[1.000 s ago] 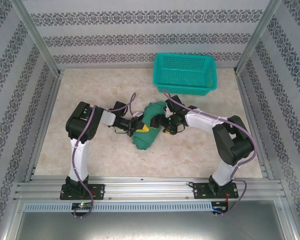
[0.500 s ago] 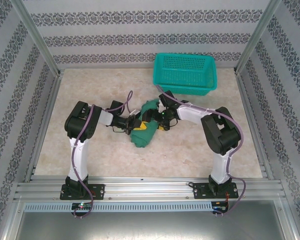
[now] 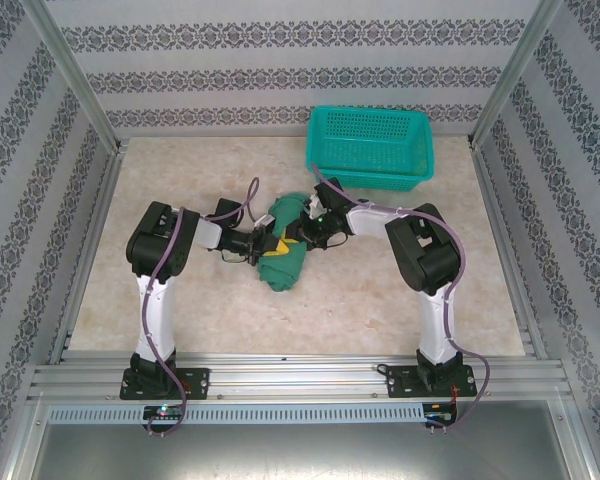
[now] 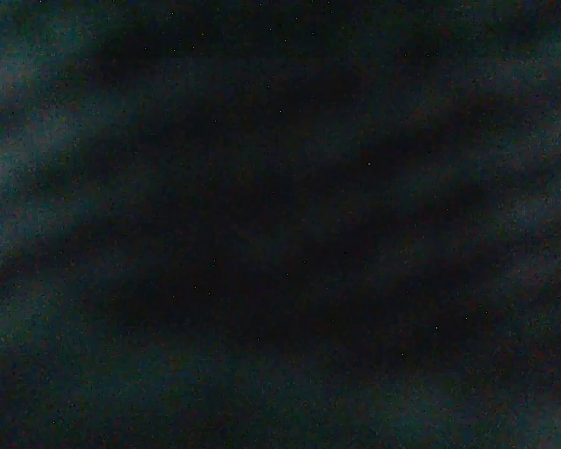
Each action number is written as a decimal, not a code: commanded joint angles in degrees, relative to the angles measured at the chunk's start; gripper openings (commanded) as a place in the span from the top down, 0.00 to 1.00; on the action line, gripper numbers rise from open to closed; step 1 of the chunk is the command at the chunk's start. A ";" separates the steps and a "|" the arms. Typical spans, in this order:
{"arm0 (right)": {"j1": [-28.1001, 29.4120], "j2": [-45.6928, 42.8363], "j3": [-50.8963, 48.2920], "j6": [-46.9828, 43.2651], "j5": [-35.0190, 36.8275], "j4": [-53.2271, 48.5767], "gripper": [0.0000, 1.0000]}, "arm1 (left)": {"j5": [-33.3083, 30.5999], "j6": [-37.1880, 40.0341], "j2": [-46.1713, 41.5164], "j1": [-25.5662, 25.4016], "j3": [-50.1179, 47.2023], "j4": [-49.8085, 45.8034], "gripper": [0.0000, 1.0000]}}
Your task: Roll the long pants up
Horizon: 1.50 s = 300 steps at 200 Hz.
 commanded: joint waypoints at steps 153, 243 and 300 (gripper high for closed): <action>-9.21 -18.20 25.58 -8.66 22.07 -27.59 1.00 | -44.17 7.57 -36.52 -3.10 -14.67 -21.72 0.91; -22.67 6.28 51.94 14.73 15.49 -1.35 1.00 | -42.14 9.33 -19.39 -3.64 -2.69 -23.04 0.92; -25.21 18.06 46.49 24.79 27.19 19.16 1.00 | -45.60 8.81 -17.46 -3.91 -0.53 -22.58 0.92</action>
